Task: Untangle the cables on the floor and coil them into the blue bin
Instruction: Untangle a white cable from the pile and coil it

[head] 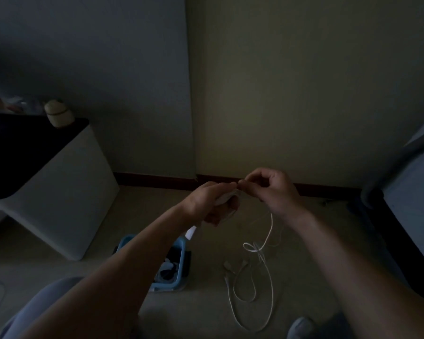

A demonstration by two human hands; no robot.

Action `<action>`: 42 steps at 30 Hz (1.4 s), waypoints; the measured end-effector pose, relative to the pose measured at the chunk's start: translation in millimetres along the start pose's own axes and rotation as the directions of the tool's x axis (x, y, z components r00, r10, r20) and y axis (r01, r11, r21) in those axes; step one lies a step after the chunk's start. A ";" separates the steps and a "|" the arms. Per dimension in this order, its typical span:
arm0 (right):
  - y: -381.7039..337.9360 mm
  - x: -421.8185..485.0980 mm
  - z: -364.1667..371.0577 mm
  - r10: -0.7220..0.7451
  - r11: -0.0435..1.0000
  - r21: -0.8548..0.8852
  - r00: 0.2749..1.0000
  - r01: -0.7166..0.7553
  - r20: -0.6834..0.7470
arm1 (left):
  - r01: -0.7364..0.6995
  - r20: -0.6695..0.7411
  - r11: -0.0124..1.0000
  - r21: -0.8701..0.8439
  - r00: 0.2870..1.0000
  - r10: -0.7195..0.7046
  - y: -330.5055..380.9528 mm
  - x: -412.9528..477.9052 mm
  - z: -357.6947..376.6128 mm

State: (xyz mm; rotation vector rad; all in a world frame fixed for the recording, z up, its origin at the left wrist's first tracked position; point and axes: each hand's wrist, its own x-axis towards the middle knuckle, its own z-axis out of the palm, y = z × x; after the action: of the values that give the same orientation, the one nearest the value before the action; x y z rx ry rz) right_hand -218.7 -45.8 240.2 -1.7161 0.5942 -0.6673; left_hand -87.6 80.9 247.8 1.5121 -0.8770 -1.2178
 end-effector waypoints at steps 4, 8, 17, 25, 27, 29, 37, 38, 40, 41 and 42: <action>8.6 3.3 0.7 0.048 0.997 -0.065 0.999 -0.047 0.005 | -0.003 0.018 0.995 -0.103 1.000 0.005 1.4 -1.8 -2.3; 13.9 3.2 4.4 0.086 0.994 -0.067 0.994 -0.081 0.074 | 0.019 0.079 0.944 -0.330 0.997 0.008 5.2 -5.2 -5.1; 22.2 -3.9 21.7 0.228 0.973 -0.079 0.942 -0.215 0.246 | -0.091 -0.090 0.563 -0.822 0.996 0.029 4.5 -5.4 -21.4; 10.2 -16.7 29.4 0.291 0.957 -0.158 0.836 -0.245 0.466 | -0.279 -0.338 0.522 -0.806 0.941 -0.018 13.2 -3.5 -28.0; 6.2 -16.7 27.6 0.289 0.957 -0.113 0.835 -0.267 0.469 | -0.329 -0.415 0.606 -0.724 0.910 -0.002 14.1 -0.6 -25.6; 4.3 -16.8 26.9 0.288 0.955 -0.083 0.826 -0.285 0.485 | -0.364 -0.474 0.660 -0.658 0.880 0.013 12.4 1.9 -24.7; -2.6 -16.5 28.7 0.193 0.977 -0.003 0.884 -0.212 0.426 | -0.303 -0.588 0.947 -0.108 0.787 0.185 5.9 1.4 -19.8; -4.0 -15.9 28.2 0.176 0.977 0.040 0.897 -0.210 0.406 | -0.281 -0.581 0.960 -0.015 0.784 0.221 3.4 2.9 -18.6; -7.6 -15.7 27.3 0.133 0.972 0.127 0.912 -0.196 0.387 | -0.235 -0.553 0.958 0.164 0.782 0.287 -3.0 5.9 -16.5; -8.7 -15.7 26.9 0.115 0.972 0.150 0.919 -0.183 0.378 | -0.207 -0.534 0.950 0.235 0.789 0.304 -6.0 7.1 -15.5; -9.6 -16.2 25.8 0.105 0.973 0.155 0.927 -0.170 0.360 | -0.171 -0.511 0.944 0.282 0.806 0.298 -8.1 7.9 -14.1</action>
State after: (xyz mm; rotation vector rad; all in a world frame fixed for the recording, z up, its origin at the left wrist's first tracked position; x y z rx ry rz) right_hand -211.6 -14.7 242.5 -1.5543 0.3845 -0.2935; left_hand -72.4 79.1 238.2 1.7450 -0.7915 -0.4594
